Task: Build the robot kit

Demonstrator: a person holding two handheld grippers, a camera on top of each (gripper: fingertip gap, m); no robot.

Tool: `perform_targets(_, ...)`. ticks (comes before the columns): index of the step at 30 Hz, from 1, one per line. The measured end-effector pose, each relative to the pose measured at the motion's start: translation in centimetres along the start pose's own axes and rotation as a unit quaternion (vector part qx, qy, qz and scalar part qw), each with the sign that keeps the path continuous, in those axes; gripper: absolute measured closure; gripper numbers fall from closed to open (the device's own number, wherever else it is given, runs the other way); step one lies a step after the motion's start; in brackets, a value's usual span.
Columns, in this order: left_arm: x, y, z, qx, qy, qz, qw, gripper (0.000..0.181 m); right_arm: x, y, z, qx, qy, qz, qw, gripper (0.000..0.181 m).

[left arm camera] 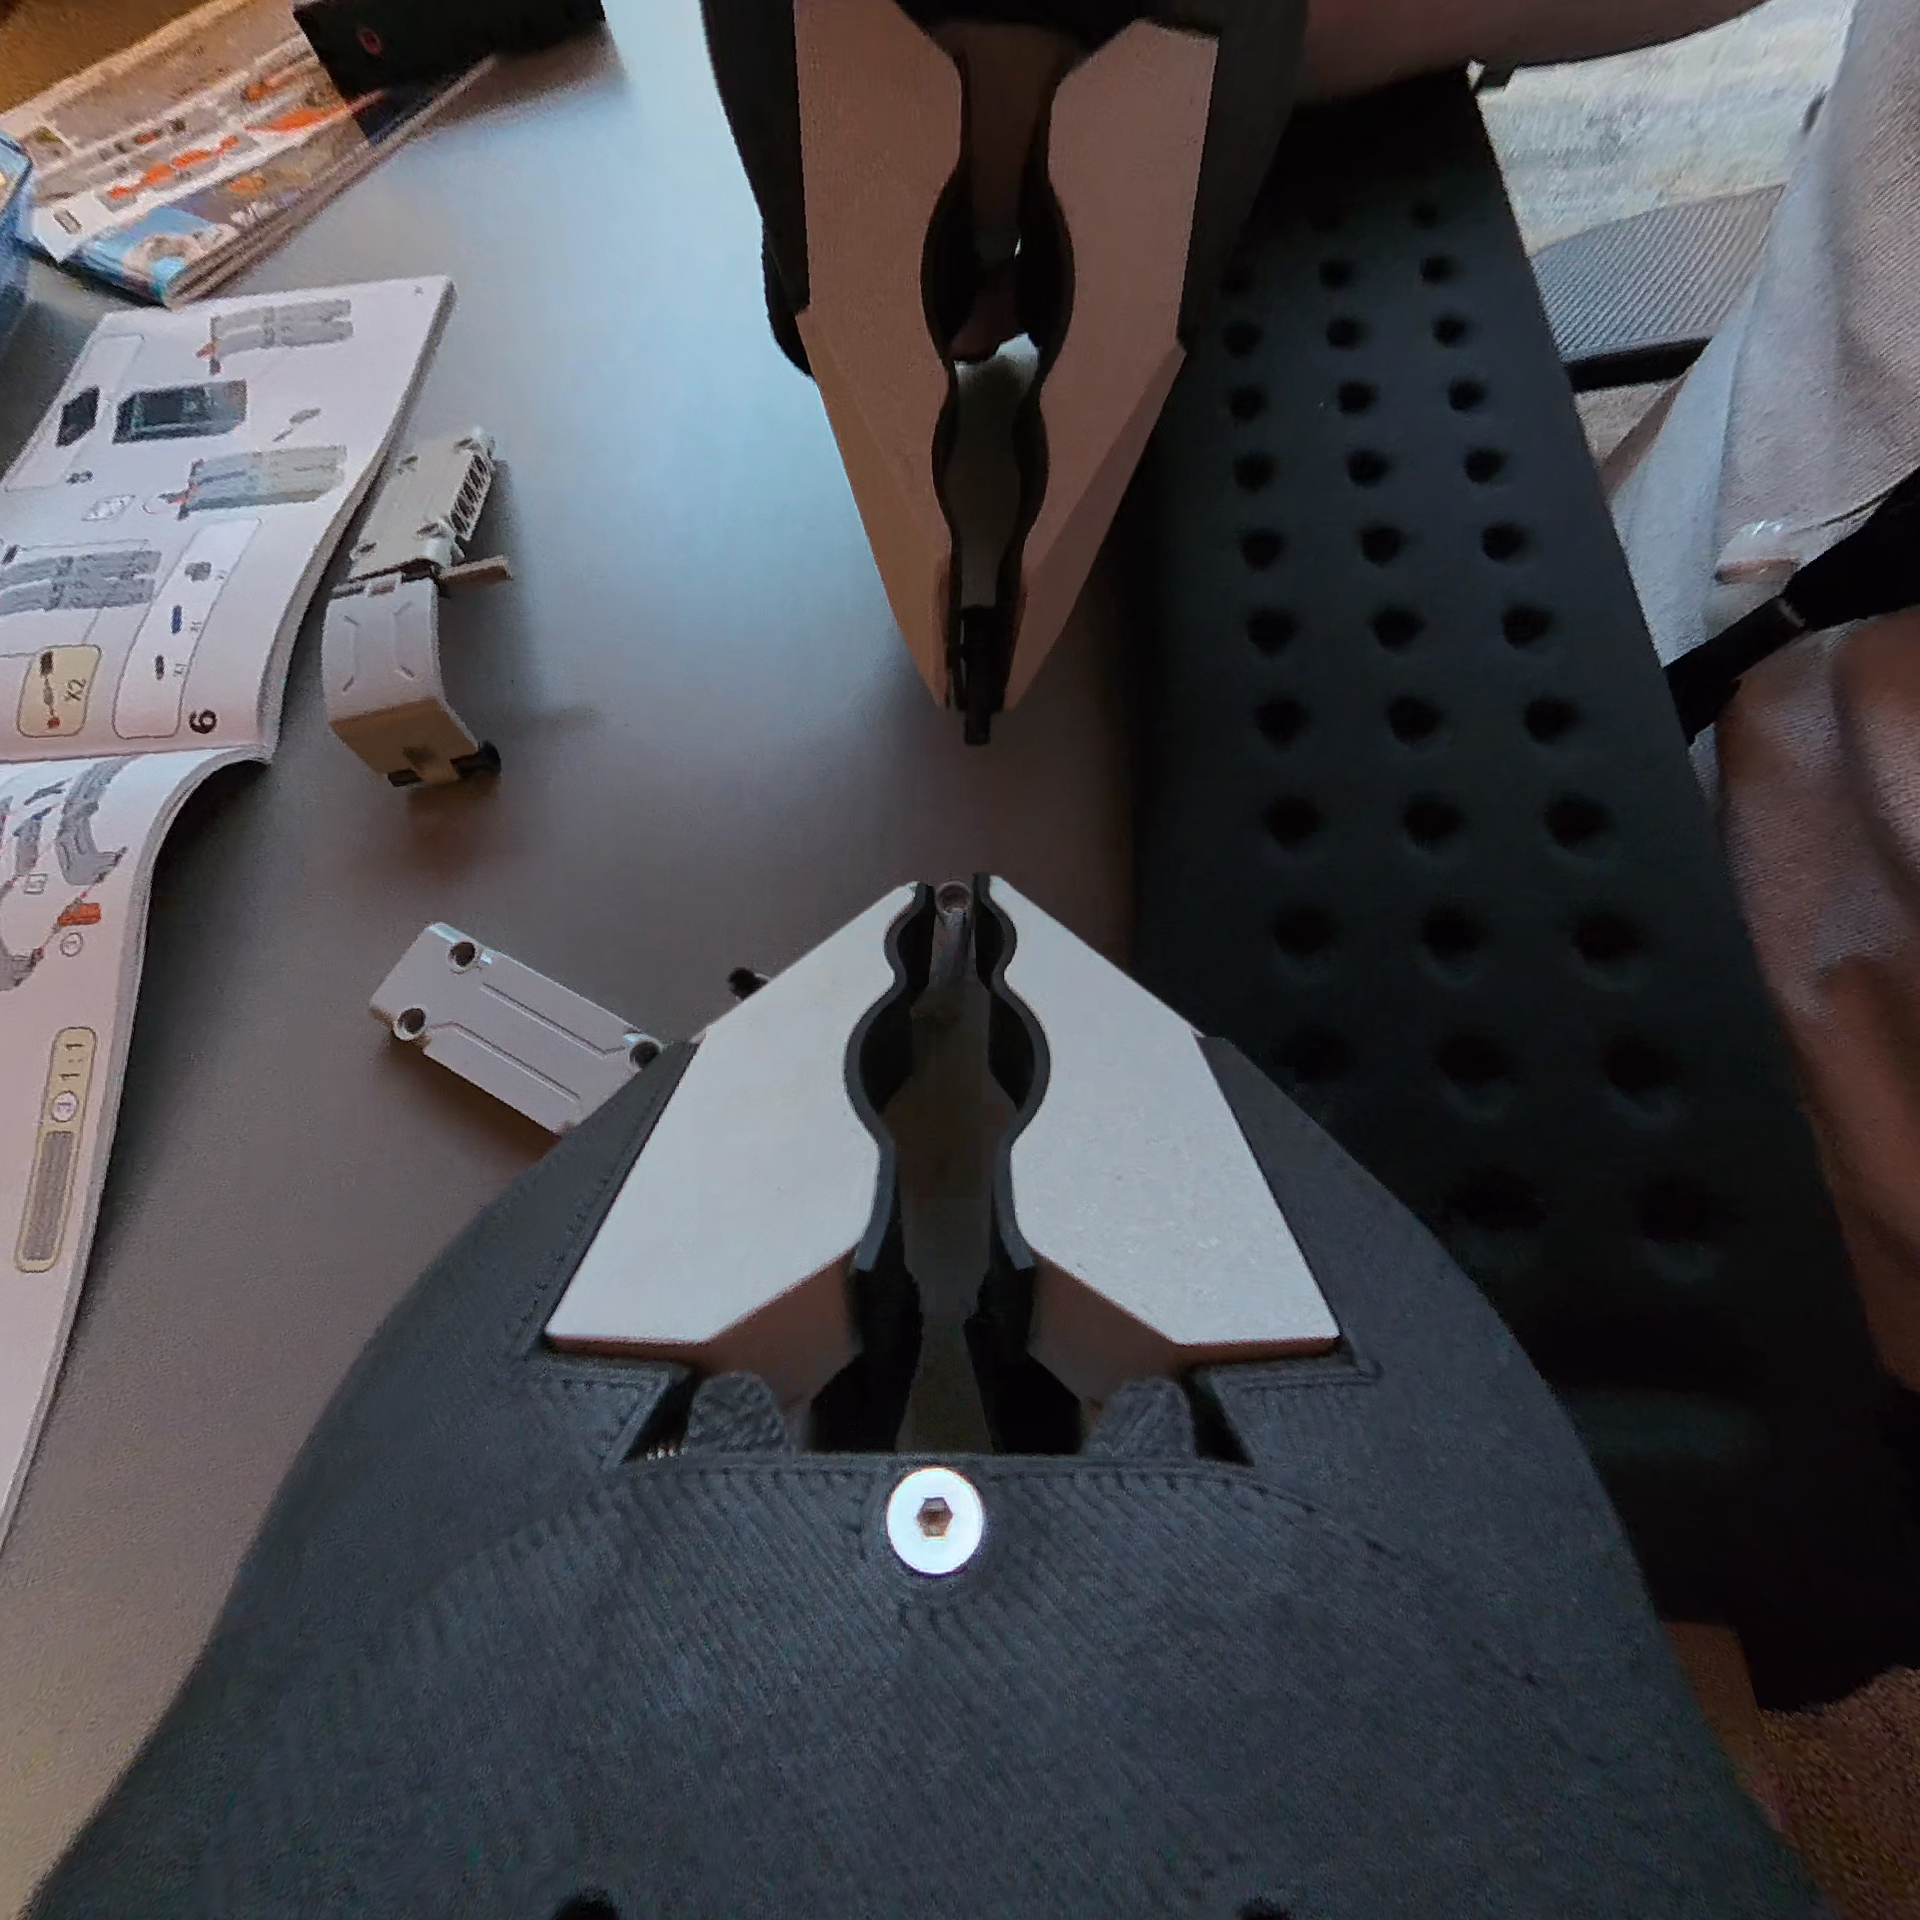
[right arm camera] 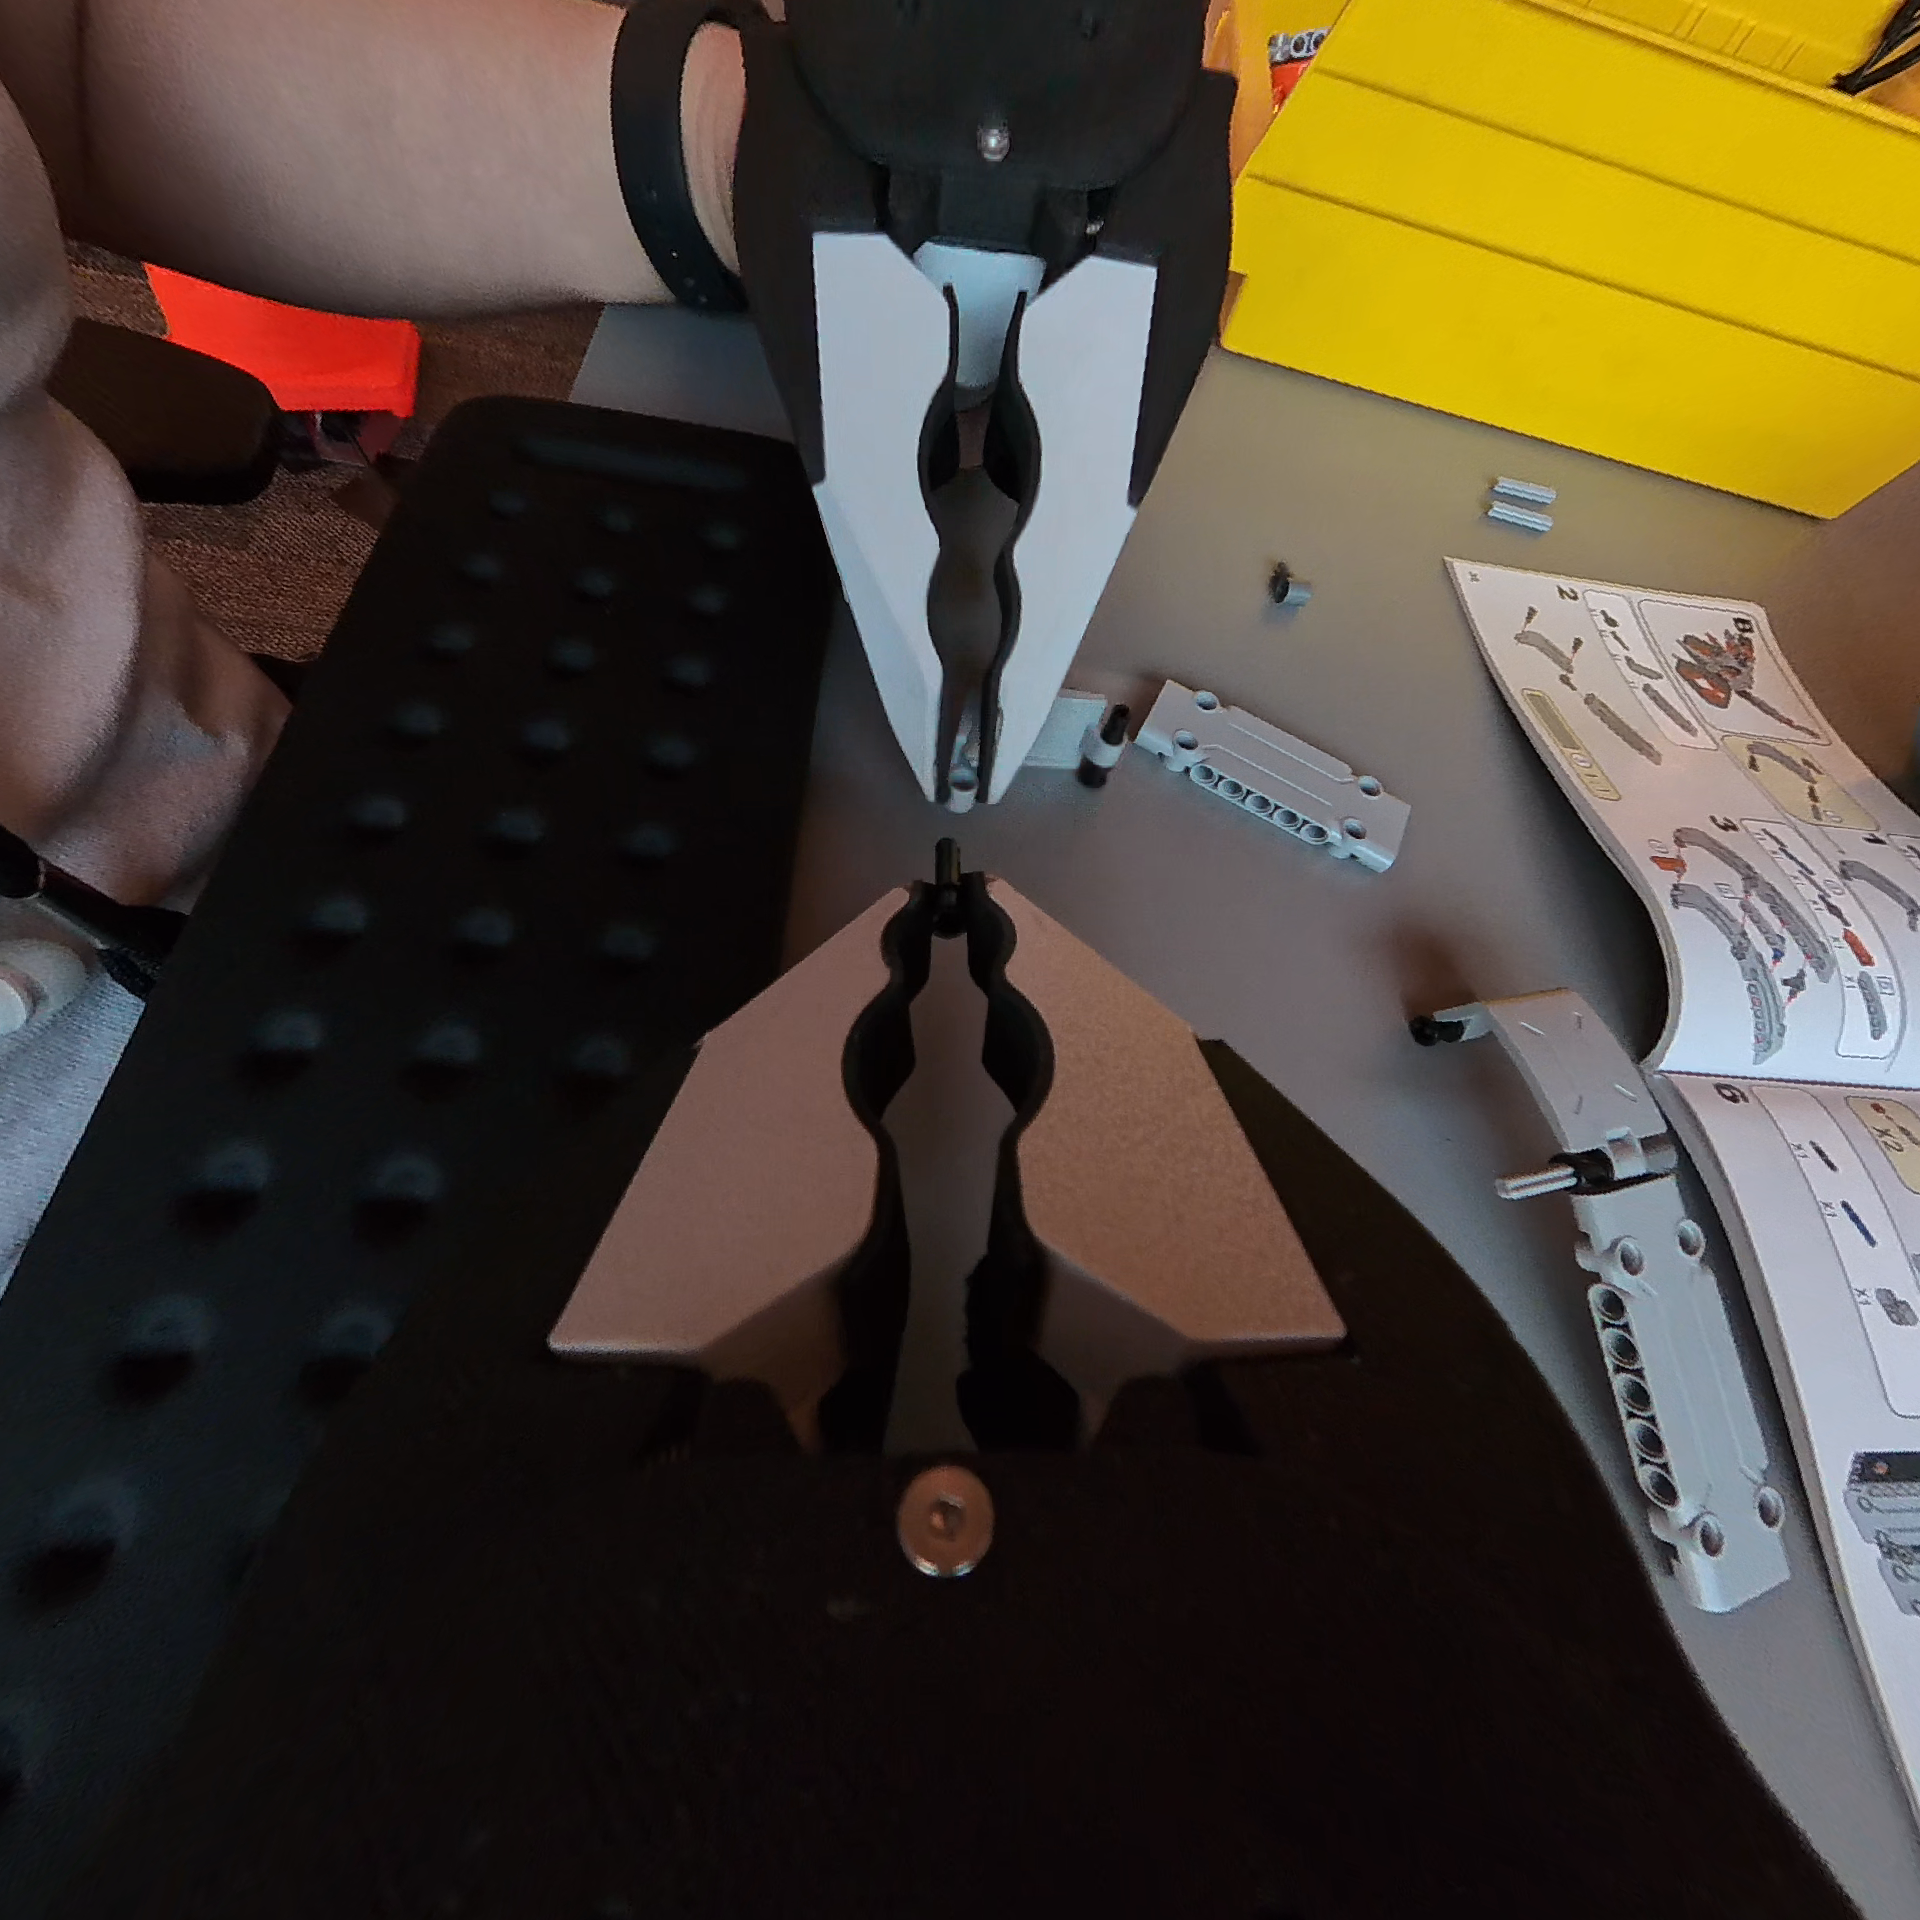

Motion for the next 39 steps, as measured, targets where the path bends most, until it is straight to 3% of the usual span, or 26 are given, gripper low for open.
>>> perform_targets(10,0.2,0.1,0.2,0.016,0.012,-0.002,1.000,0.176,0.0,0.1,0.0,0.007,0.005,-0.002,1.000,0.175)
perform_targets(19,-0.5,0.4,-0.3,0.007,0.131,0.028,0.991,0.167,0.3,0.3,-0.1,0.014,0.004,-0.001,1.000,0.175)
perform_targets(32,-0.3,0.5,-1.4,-0.003,0.210,0.065,0.976,0.169,0.6,0.4,-0.3,0.021,0.001,0.000,1.000,0.176)
perform_targets(39,-0.4,0.6,-2.0,-0.007,0.220,0.061,0.974,0.171,0.7,0.5,-0.3,0.023,0.002,-0.001,1.000,0.175)
Point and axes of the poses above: each gripper's, where its closed fingertips meet, x back along the fingers, z out of its underside, y = z × x across the jaws, the point moved 7 cm from there along x, back along the fingers
